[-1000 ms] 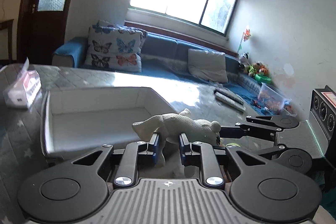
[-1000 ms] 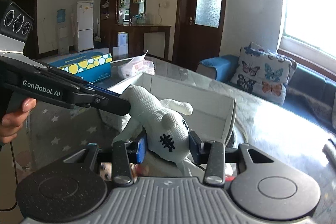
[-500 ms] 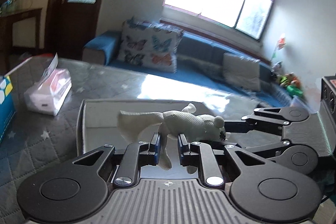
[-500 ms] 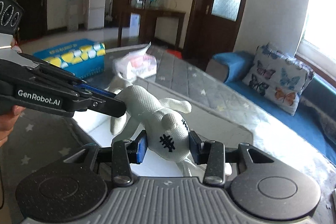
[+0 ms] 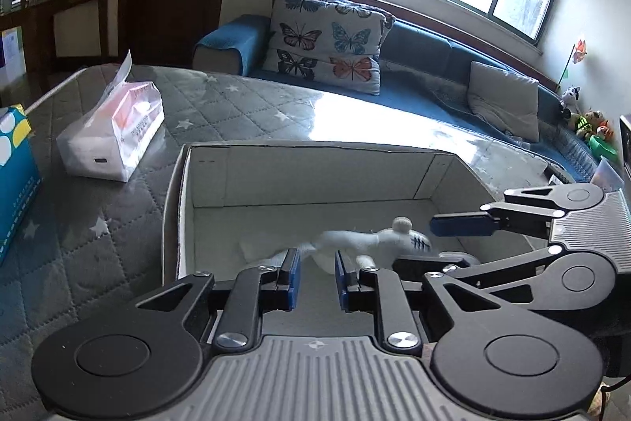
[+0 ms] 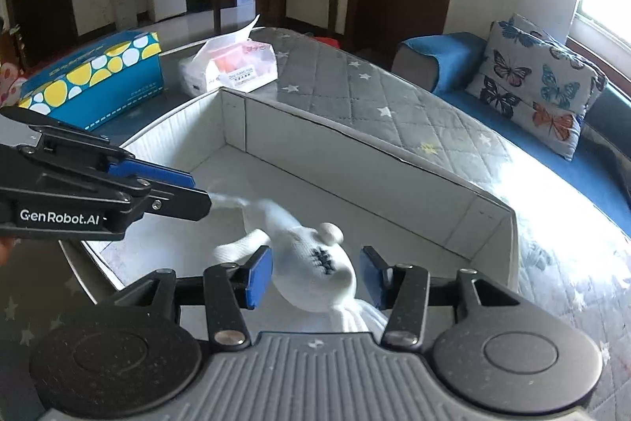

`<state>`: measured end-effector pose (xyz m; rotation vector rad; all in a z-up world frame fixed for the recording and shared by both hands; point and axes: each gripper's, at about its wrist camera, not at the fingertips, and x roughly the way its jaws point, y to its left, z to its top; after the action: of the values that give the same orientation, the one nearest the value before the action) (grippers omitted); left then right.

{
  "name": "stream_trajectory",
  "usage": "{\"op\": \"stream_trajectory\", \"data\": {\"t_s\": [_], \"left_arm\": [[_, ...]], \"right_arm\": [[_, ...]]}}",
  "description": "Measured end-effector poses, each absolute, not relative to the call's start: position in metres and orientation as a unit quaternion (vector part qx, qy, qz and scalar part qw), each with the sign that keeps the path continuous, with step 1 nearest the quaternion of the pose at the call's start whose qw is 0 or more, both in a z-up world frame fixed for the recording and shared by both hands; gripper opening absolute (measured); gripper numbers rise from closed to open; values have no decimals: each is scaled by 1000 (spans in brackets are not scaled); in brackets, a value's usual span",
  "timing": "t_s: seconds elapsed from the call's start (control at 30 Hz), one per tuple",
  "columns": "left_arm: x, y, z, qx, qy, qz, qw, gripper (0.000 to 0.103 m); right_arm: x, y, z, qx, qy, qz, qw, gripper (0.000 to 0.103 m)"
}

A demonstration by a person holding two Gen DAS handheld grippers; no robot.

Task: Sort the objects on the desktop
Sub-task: 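Carry the rabbit into the shoebox with the right gripper and open it, then grasp the red-and-black cartoon doll with the right gripper while the left gripper pinches it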

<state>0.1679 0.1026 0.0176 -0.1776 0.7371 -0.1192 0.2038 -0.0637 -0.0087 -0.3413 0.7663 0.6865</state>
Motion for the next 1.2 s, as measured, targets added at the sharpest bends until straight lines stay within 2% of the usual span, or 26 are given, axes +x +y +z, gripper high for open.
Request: {"op": "stream_trajectory", "data": {"t_s": [0.13,0.17,0.27,0.33,0.47,0.6,0.87,1.2], "left_arm": [[154,100,25,-87,351,-56,931,24],[150,99,26,-87,349,-56,931,25],[136,97,32,-85,342,-59,934,26],[127,96,35,-90,338,-60,935,27],[106,92,38,-95,340,-69,933,27],[85,85,36,-102,349,-82,928,29],[58,76,22,-128,382,-109,909,31],[48,62,10,-145,410,-146,889,31]], "right_arm": [[195,-77,2,-145,361,325,862,52],[190,-81,7,-140,358,324,864,57],[173,-92,19,-135,345,326,870,60],[160,-98,26,-130,338,328,873,66],[130,-112,34,-124,329,335,874,68],[94,-124,34,-117,326,344,873,80],[40,-137,15,-97,340,368,860,80],[22,-132,-13,-84,365,378,846,80]]}}
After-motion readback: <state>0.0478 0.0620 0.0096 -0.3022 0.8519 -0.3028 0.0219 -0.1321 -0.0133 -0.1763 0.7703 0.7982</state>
